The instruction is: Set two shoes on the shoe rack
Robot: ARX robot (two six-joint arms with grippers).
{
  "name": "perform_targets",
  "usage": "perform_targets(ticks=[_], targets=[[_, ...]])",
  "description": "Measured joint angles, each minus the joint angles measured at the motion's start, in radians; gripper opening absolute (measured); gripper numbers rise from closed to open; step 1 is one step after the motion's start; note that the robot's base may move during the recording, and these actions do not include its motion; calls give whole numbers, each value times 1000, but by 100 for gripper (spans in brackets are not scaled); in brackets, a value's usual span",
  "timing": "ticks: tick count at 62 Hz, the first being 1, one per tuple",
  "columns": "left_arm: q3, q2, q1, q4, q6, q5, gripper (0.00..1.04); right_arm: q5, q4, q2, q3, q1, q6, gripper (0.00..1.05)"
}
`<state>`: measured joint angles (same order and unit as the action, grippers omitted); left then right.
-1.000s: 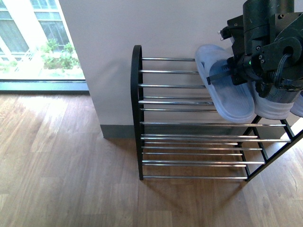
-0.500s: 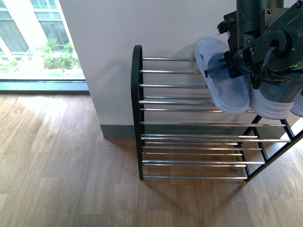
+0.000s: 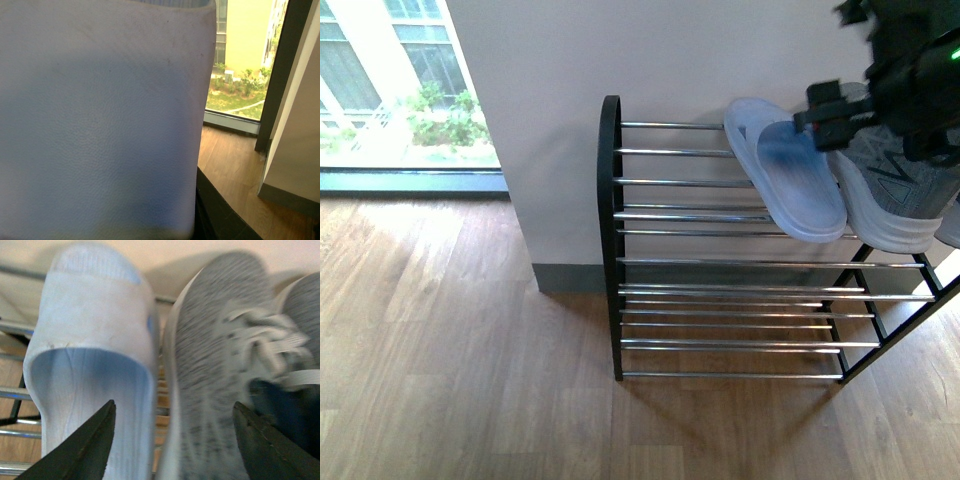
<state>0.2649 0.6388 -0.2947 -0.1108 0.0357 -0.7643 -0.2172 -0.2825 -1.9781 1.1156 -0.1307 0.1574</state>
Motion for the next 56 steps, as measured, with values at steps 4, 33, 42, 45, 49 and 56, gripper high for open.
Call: perform_targets(ticks=[4, 33, 42, 45, 49, 56], targets=[[0, 0, 0, 0, 0, 0, 2, 2, -18, 66, -32, 24, 25, 89], [0, 0, 0, 0, 0, 0, 2, 159, -891, 293, -586, 74, -141, 30], [0, 0, 0, 0, 0, 0, 2, 216, -895, 412, -746, 107, -143, 1], [0, 0, 0, 0, 0, 0, 2, 216, -895, 444, -775, 117, -146, 1], [0, 0, 0, 0, 0, -1, 2, 215, -891, 494, -814, 127, -146, 1], [0, 0, 0, 0, 0, 1, 2, 216, -870, 579, -877, 130, -146, 1]])
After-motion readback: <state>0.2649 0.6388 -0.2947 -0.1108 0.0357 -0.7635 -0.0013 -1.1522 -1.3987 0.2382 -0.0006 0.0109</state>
